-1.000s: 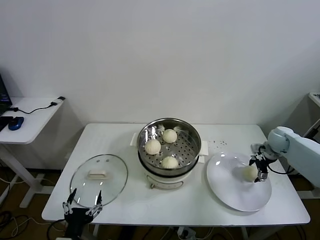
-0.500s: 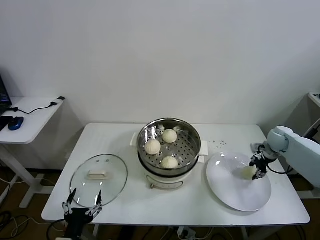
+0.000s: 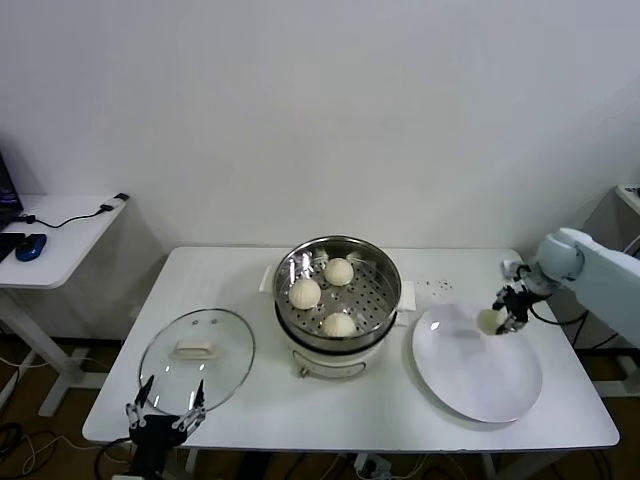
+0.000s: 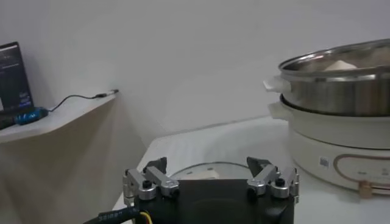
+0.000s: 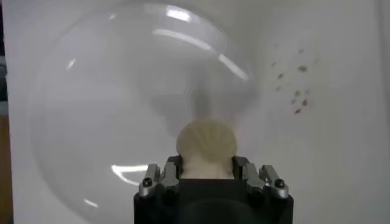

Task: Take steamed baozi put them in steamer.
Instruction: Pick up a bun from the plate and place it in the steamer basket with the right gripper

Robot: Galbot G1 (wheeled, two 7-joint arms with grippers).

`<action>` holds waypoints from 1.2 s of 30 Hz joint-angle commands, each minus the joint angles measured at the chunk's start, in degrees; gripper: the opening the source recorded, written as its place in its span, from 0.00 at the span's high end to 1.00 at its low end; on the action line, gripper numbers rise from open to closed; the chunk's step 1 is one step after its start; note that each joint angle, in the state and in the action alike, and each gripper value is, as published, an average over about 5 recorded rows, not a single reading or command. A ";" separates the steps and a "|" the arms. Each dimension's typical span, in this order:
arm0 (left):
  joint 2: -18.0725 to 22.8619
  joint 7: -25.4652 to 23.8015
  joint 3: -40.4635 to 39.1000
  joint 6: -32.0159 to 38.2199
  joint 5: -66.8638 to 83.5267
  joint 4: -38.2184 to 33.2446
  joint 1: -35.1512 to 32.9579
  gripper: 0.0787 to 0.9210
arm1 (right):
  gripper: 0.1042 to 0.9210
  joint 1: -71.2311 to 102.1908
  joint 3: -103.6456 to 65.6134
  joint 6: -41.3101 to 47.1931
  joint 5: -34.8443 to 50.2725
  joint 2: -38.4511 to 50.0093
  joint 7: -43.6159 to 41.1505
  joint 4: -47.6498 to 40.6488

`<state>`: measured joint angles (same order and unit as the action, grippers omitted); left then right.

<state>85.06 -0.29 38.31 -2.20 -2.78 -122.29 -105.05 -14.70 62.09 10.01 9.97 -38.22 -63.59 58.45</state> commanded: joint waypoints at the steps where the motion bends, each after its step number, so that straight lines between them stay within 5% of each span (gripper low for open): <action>1: -0.15 -0.06 -0.62 0.26 0.00 -0.12 0.06 0.12 | 0.45 -31.85 25.05 3.63 25.11 -9.47 1.43 3.04; 7: -0.23 -0.08 -1.66 0.73 0.09 -0.24 0.13 0.12 | 0.45 -39.67 33.25 6.49 39.01 -18.87 4.17 5.19; 14: -0.50 -0.07 -2.18 0.90 0.47 -0.29 0.44 0.12 | 0.45 -41.03 37.98 9.09 44.54 -26.62 8.06 9.32; 36: -2.07 -0.25 -0.64 1.35 1.71 1.55 0.95 0.12 | 0.44 -28.83 43.82 13.17 42.85 -31.26 16.21 10.85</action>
<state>83.14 -0.51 37.48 -0.83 -1.21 -121.19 -104.24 -46.51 102.49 22.02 52.55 -66.89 -49.65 69.60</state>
